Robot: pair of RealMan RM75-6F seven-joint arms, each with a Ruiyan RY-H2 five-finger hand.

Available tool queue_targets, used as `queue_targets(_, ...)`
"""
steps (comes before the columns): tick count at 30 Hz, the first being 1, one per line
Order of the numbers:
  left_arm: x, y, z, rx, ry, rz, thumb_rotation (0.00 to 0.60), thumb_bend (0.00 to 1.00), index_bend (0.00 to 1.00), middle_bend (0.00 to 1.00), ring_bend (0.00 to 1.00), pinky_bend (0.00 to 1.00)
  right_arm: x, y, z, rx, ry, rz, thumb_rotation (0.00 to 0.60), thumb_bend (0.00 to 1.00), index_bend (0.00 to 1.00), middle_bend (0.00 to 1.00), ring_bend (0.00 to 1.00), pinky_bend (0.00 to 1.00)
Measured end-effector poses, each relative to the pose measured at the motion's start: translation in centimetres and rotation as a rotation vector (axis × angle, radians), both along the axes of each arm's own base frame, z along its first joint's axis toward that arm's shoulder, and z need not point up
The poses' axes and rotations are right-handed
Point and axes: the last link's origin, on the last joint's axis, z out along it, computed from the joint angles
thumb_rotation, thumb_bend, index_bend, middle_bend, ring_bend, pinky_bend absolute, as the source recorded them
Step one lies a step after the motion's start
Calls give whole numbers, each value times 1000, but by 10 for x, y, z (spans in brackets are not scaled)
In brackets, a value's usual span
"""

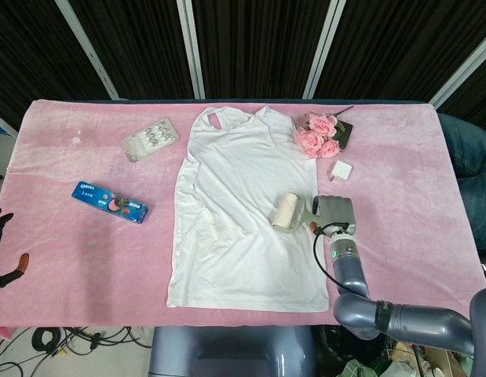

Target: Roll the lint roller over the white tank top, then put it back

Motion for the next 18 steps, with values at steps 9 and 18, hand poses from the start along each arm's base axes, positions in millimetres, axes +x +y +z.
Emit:
queue_targets(9,0,0,0,-2,1,0,600,355,124,40,47,226,4,-6,-7,3,15,3,600,613,750,582,539,432)
queue_targets(18,0,-1,0,-1,1,-1,600,355,124,40,46,228,14,-15,-9,26,5,-6,600,618,750,583,540,432)
